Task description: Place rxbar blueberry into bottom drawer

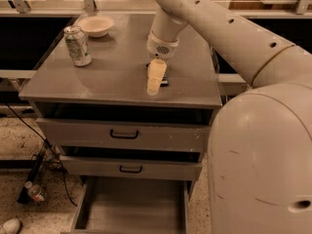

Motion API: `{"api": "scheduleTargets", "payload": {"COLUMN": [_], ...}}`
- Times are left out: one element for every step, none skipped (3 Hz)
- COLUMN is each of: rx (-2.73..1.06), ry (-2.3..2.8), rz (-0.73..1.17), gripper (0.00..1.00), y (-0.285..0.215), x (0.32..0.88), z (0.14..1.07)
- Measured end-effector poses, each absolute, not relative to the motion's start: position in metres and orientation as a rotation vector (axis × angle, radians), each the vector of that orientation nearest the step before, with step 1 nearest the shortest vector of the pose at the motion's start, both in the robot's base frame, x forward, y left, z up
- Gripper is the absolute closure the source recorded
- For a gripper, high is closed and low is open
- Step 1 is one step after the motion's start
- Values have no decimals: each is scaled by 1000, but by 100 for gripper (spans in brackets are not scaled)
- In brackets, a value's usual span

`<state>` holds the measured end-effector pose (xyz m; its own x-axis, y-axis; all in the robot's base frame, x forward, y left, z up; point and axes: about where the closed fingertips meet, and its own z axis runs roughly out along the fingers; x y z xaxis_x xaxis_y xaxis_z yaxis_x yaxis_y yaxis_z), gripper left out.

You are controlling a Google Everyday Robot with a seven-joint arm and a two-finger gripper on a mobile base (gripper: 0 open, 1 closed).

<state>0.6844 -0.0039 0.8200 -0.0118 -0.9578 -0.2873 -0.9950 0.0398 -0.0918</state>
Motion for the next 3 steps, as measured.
{"api": "scheduleTargets", "payload": {"rx": [-1996, -1972, -1972], "ry": [2050, 2120, 2120], "rz": [197, 187, 187], "gripper": [0, 0, 3], "y": [-4, -21, -21], "x": [684, 687, 687], "z": [820, 809, 809]}}
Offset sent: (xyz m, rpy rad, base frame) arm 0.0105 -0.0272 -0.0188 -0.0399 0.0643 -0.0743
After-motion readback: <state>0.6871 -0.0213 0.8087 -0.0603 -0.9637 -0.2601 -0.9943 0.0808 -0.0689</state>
